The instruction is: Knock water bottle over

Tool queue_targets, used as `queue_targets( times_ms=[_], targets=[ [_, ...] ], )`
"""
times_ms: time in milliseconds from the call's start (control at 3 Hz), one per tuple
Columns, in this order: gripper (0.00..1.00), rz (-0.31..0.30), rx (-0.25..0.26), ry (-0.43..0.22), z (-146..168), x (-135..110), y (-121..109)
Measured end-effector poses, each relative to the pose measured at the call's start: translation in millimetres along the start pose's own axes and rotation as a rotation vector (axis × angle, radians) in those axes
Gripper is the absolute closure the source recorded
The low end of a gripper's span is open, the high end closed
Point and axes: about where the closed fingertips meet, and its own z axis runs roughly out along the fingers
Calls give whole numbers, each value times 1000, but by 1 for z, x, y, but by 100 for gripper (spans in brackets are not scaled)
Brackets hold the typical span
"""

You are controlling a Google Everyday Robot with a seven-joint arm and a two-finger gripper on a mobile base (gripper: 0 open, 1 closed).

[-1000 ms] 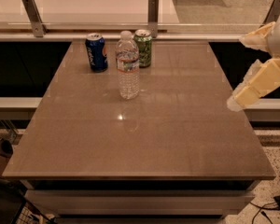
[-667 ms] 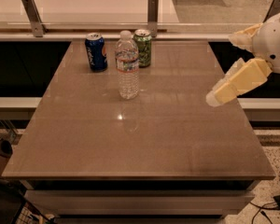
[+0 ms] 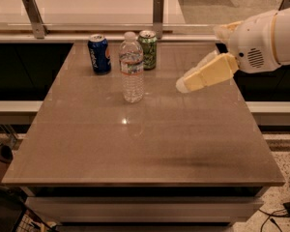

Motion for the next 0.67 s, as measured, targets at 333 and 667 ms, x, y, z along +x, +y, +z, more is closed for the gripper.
queue_targets(
  times_ms=[333, 667],
  targets=[
    [0, 14, 10, -101, 32, -23, -8],
    [0, 14, 10, -101, 32, -23, -8]
  ],
)
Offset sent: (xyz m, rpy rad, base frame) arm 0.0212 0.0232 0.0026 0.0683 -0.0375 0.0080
